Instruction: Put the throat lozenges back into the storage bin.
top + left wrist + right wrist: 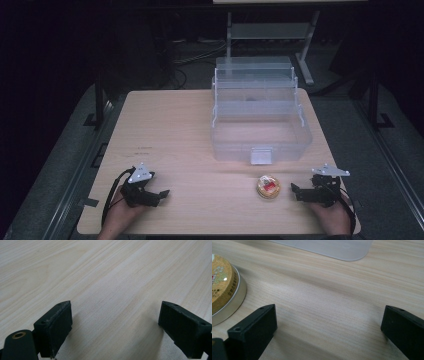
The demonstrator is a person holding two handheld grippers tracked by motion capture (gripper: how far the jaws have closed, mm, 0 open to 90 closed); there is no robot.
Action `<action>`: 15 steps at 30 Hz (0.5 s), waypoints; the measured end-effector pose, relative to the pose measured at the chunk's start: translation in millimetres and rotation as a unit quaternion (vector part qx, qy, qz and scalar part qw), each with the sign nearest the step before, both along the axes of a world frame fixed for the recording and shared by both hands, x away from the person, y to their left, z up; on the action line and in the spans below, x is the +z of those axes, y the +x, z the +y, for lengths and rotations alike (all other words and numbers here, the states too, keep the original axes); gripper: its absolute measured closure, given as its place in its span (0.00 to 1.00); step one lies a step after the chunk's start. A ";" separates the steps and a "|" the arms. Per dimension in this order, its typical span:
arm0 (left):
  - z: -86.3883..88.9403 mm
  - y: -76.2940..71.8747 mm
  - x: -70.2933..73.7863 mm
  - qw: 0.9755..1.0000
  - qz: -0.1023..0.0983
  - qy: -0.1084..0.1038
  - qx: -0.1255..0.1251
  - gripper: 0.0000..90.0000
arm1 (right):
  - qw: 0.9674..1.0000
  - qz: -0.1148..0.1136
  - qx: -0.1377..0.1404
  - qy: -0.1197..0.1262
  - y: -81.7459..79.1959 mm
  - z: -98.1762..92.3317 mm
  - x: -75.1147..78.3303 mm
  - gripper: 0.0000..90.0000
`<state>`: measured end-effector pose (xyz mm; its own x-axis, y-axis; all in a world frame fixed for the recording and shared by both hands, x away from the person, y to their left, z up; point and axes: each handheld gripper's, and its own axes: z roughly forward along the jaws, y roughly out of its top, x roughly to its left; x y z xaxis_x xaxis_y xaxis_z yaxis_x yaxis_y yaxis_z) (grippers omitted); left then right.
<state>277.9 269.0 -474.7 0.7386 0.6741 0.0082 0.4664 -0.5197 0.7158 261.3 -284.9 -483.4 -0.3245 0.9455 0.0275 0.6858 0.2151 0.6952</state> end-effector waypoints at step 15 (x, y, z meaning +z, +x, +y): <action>0.0 0.1 -0.1 1.000 0.000 -0.001 0.000 0.12 | 1.000 -0.001 0.016 0.000 1.9 -1.9 -0.1 0.00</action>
<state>278.0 269.0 -474.8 0.7385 0.6742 0.0075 0.4661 -0.5185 0.7169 263.2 -286.7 -483.6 -0.3547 0.9346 0.0265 0.6771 0.2372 0.6966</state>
